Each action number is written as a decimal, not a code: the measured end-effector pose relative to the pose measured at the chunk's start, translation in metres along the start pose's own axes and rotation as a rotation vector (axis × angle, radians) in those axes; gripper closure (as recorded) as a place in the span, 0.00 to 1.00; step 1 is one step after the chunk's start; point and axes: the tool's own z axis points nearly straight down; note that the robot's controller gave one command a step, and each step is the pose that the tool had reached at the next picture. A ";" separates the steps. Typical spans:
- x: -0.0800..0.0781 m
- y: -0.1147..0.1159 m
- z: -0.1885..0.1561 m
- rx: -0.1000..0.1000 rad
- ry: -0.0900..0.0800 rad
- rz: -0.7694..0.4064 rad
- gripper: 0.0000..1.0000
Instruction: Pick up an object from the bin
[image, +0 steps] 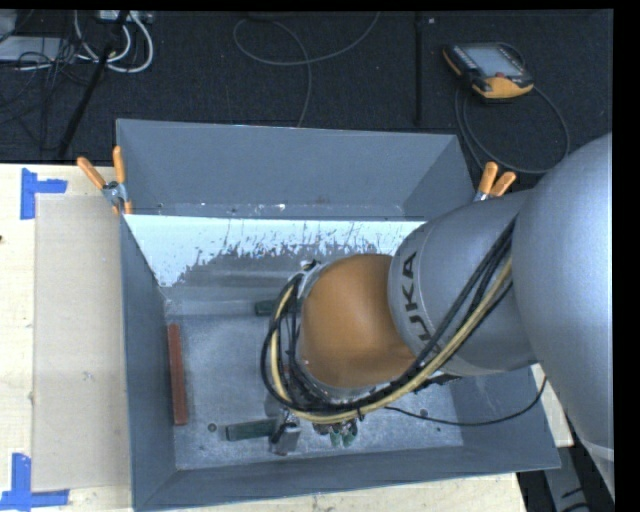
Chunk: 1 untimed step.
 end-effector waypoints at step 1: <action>0.000 0.000 0.000 0.000 0.000 0.001 1.00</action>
Offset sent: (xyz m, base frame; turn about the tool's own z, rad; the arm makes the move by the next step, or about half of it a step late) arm 0.0214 -0.0275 0.1018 -0.0127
